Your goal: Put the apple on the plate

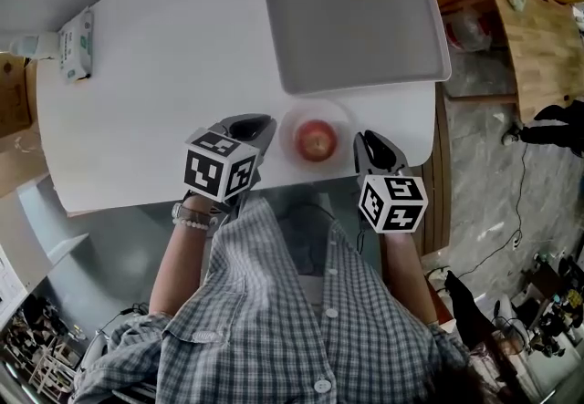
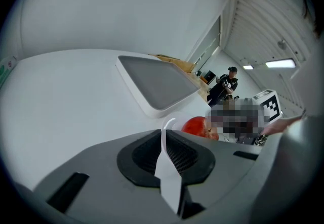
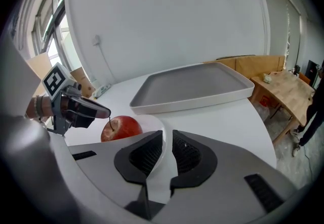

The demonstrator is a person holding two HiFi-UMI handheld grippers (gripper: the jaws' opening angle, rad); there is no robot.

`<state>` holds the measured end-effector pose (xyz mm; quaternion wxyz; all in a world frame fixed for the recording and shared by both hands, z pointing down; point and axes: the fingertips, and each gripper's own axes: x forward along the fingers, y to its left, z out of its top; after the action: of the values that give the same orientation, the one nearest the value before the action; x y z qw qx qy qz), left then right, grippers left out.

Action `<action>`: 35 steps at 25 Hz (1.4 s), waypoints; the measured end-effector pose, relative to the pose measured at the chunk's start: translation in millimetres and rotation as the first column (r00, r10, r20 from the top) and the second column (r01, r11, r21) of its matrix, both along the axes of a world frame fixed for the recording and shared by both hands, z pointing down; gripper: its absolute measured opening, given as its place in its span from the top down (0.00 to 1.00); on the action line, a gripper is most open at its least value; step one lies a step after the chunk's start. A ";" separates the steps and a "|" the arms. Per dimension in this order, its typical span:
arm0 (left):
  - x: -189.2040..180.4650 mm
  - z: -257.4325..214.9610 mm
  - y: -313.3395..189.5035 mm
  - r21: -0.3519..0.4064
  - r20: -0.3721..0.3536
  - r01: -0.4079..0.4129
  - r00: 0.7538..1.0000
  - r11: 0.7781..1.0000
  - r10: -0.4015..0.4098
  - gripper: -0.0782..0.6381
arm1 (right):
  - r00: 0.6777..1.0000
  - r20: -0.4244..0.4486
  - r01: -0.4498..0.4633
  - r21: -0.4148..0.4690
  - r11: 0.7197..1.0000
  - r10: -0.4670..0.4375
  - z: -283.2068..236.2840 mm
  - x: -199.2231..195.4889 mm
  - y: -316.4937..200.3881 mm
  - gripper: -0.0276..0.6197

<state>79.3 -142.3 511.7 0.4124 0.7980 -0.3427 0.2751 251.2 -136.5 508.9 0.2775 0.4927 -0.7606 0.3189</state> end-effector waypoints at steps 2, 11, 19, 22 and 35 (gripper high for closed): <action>2.5 4.6 1.9 -0.014 0.005 -0.018 1.000 1.000 0.018 0.87 | 1.000 0.001 0.007 -0.020 1.000 -0.007 4.9 -1.1 3.0 0.87; 10.3 27.1 12.4 -0.064 0.043 -0.103 0.994 0.993 0.105 0.77 | 0.991 0.113 -0.052 -0.145 0.988 0.069 25.2 -7.7 14.7 0.82; 14.9 41.2 19.4 -0.118 0.059 -0.123 0.990 0.985 0.131 0.77 | 0.994 0.103 -0.027 -0.188 0.982 0.047 33.2 -9.7 23.1 0.82; 18.2 43.8 22.0 -0.135 0.058 -0.130 0.989 0.982 0.139 0.77 | 0.995 0.097 -0.006 -0.202 0.979 0.026 35.6 -11.7 26.0 0.82; 22.8 47.9 25.8 -0.208 0.000 -0.160 0.987 0.965 0.164 0.78 | 0.987 0.130 -0.056 -0.271 0.961 0.094 45.2 -13.2 31.3 0.82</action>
<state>102.1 -116.5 559.6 0.4666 0.7734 -0.2495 0.3491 238.0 -105.3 554.2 0.2741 0.4554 -0.7093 0.4629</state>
